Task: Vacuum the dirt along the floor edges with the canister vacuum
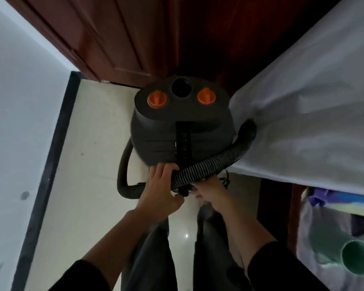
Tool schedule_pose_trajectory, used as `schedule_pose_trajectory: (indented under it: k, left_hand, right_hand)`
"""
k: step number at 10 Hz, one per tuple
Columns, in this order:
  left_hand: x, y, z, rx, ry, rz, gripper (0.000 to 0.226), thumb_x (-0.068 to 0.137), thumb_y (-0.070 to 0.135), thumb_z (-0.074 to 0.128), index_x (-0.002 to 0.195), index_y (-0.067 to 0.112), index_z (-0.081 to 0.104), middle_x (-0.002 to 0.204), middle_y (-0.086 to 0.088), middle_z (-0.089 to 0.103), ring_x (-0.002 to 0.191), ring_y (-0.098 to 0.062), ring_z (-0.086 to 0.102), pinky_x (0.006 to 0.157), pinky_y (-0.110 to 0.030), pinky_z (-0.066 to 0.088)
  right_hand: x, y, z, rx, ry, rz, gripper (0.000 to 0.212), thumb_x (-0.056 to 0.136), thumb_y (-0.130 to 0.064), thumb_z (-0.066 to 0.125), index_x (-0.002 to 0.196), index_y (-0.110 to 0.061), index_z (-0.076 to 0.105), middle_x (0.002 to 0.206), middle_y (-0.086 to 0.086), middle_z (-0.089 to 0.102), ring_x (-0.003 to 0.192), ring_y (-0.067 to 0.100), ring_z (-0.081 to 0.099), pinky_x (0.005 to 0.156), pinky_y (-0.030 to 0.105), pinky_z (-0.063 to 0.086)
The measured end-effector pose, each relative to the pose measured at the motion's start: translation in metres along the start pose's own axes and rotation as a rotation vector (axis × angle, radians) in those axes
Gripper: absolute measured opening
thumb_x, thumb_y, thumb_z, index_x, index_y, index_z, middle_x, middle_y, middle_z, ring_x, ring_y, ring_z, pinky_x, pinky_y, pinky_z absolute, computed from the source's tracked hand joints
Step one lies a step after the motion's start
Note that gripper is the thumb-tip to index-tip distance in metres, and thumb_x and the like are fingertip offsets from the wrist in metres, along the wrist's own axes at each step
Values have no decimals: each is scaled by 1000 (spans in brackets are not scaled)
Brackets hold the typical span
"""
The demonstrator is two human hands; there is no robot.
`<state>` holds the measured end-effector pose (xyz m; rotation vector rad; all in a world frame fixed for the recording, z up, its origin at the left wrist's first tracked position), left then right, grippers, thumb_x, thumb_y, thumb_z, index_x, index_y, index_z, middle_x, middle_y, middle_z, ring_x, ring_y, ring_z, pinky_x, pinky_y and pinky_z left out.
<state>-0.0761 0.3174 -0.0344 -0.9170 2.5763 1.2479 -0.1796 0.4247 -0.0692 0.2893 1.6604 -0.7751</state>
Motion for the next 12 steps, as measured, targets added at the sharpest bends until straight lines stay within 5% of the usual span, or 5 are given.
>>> schedule_pose_trajectory:
  k: [2,4,6,8,12]
  left_hand:
    - [22,18,-7,184,98,-68,55,69,16,78,121,10,60,111,-8,57,104,-32,54,79,-44,51]
    - [62,20,-71,214,320,47,61,70,29,57,128,13,61,117,-12,62,106,-32,50,96,-46,43]
    - [89,12,-67,220,288,-280,72,88,12,61,150,36,33,155,0,32,143,-31,17,111,-67,18]
    - [37,24,-18,165,244,-213,101,78,48,52,150,44,-18,160,-1,-25,144,-22,-31,114,-51,-10]
    - [45,25,-9,453,92,-359,118,92,49,58,123,39,-55,152,-10,-38,136,-32,-37,114,-57,-8]
  right_hand:
    - [-8,-30,-37,-421,-150,-60,39,92,-35,62,114,-3,57,112,21,64,97,30,65,83,41,56]
    - [-7,-74,-64,-389,-62,-147,24,95,-30,56,105,-8,60,97,12,67,82,17,60,74,31,51]
    - [4,-90,-67,-523,-8,-209,46,93,-28,57,114,12,59,93,17,64,85,23,58,92,48,48]
    - [10,-88,-65,-545,-37,-201,31,89,-26,60,92,5,67,83,11,55,77,21,51,69,31,42]
    - [-64,-174,-82,-563,39,-548,19,90,-21,60,82,-6,69,77,13,65,75,22,61,73,38,49]
Point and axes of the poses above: each hand's wrist, its own x-axis towards the middle knuckle, its own z-axis out of the palm, y = z × x, the point moved 4 cm from there along x, towards the middle knuckle
